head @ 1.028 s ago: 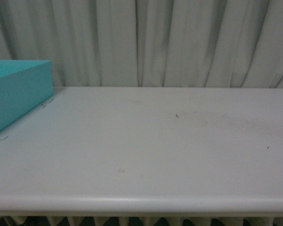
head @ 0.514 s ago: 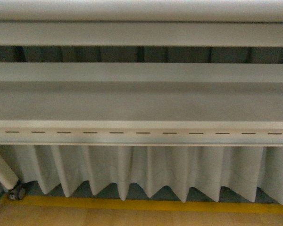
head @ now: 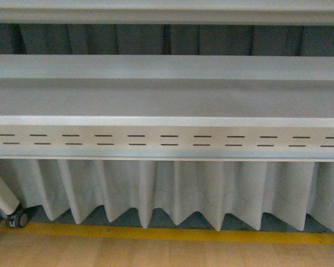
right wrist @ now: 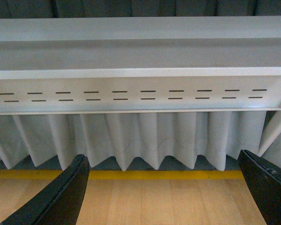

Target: Wind up and store yellow beetle toy

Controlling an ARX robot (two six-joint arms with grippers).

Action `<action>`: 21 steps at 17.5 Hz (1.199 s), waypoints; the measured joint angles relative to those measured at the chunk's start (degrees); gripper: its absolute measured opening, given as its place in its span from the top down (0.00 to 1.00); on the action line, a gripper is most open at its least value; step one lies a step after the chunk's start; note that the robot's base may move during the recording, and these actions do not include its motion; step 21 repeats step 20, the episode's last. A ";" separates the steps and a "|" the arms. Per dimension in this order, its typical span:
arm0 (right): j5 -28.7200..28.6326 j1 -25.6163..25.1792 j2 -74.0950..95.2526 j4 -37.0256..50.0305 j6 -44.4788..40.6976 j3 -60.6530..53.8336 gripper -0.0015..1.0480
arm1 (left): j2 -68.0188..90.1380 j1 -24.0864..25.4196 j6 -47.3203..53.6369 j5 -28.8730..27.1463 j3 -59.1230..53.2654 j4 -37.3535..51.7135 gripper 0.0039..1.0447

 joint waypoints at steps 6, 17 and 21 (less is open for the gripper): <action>0.00 0.00 0.00 0.00 0.00 0.00 0.06 | 0.00 0.00 0.00 0.00 0.00 0.04 0.06; 0.00 0.00 0.00 0.02 0.00 0.00 0.06 | 0.00 0.00 0.00 0.00 0.00 0.04 0.06; 0.00 0.00 0.00 0.02 0.00 0.00 0.06 | 0.00 0.00 0.00 0.00 0.00 0.04 0.06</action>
